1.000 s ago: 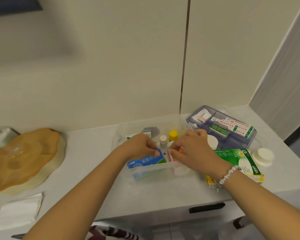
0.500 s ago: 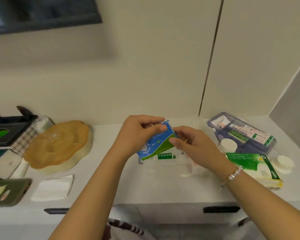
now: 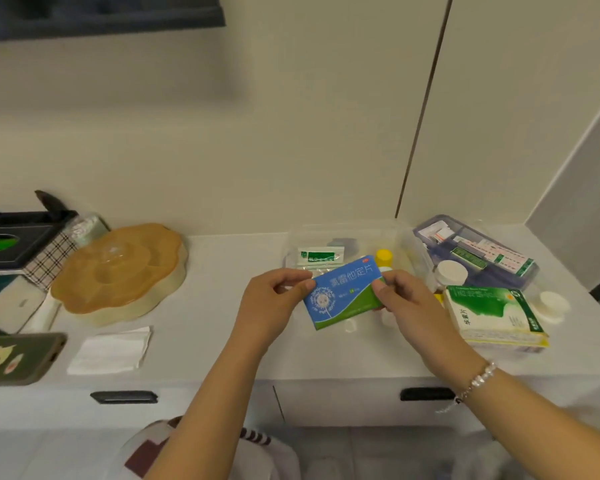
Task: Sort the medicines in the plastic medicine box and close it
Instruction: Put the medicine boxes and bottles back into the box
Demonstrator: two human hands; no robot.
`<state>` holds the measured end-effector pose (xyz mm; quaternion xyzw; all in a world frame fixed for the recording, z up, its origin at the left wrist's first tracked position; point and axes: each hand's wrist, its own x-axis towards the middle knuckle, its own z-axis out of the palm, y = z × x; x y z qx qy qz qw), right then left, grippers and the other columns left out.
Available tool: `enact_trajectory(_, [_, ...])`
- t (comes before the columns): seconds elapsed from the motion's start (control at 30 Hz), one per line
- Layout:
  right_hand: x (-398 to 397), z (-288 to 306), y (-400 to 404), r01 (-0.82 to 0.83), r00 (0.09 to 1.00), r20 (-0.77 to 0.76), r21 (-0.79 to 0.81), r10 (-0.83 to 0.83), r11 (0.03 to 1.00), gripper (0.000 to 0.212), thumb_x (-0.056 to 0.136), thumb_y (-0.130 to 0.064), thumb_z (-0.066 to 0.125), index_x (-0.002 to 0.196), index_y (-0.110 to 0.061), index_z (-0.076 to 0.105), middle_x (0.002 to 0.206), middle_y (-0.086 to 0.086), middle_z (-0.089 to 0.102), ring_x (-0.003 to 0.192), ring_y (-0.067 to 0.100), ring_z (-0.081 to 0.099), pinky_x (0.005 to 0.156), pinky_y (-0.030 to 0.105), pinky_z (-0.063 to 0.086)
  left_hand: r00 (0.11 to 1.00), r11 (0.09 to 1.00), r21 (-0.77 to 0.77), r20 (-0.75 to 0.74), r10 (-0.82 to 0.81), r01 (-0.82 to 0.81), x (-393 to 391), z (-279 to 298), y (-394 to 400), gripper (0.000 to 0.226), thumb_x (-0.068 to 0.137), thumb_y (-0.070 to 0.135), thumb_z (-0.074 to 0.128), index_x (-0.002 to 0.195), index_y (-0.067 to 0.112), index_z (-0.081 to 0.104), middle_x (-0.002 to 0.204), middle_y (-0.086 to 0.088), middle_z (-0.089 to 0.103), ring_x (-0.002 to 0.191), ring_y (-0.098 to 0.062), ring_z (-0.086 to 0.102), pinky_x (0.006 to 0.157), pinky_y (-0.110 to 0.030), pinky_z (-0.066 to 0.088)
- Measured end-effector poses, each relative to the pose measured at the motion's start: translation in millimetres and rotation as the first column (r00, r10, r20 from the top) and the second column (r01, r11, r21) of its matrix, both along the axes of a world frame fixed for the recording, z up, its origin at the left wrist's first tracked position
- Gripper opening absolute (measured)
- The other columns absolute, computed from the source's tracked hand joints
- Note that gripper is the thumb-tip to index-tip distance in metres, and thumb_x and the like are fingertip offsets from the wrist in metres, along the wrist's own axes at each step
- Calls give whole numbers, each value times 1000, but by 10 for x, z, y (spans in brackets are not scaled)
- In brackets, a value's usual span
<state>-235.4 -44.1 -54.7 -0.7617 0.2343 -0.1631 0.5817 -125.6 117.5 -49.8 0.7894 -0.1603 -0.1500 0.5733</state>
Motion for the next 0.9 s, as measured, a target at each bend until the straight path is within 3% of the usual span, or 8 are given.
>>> enact_trajectory(0.13, [51,20,-95,-31,1000,1,-14,31,999,19,91,-26,51,92,-10,60,84,13,57,65,-4,55,59,6,39,999,998,-52,-25,33,-34,-13,-50,-82,11,82,27,66,76,36,66,82,6,70,79,-16,62,79,-42,57])
enact_trajectory(0.2, [99,24,-164,-42,999,3,2,42,999,23,91,-25,51,95,-4,58,95,24,60,77,13,58,71,14,42,999,997,-61,-25,49,-50,-1,-58,-132,11,83,27,66,76,36,66,82,5,71,84,-20,66,82,-45,56])
enact_trajectory(0.3, [174,27,-185,-77,997,0,7,77,997,19,92,-27,50,89,-11,57,100,19,64,91,28,62,79,27,44,996,993,-73,6,93,-93,54,-59,-200,12,84,26,64,78,36,66,86,2,72,91,-27,66,85,-44,55])
enact_trajectory(0.43, [251,38,-165,-81,996,23,-10,81,997,12,92,-26,50,81,-27,55,78,-8,59,75,7,56,66,11,44,995,991,-87,4,98,-98,120,-49,-241,7,86,28,61,90,29,67,96,-1,71,92,-21,65,78,-34,53])
enact_trajectory(0.53, [226,15,-135,-74,996,51,87,69,994,10,91,-21,51,86,-22,59,79,-4,62,69,6,58,67,19,49,995,987,-127,2,99,-98,90,-53,-213,8,87,28,60,87,33,65,90,9,69,85,-9,64,72,-25,53])
enact_trajectory(0.67, [85,-123,-40,-80,996,-31,155,86,985,5,87,-22,58,90,-21,63,74,-3,66,58,4,61,51,15,44,988,979,-159,-98,116,-131,-34,-190,-30,7,85,24,63,87,27,69,81,7,70,65,2,65,56,-15,54])
enact_trajectory(0.8, [32,-270,21,-31,976,-206,208,75,978,13,82,-24,65,91,-18,57,79,2,68,56,6,61,43,14,44,954,982,-92,-268,133,-163,-106,-404,116,16,83,24,65,97,16,64,87,-5,71,66,-4,67,52,-14,53])
enact_trajectory(0.9, [52,-361,56,7,954,-290,275,76,962,14,84,-21,64,89,-11,55,78,6,66,58,11,62,45,17,49,918,981,-52,-365,153,-184,-131,-560,124,26,81,20,69,103,12,59,90,-6,69,74,-12,68,61,-20,57])
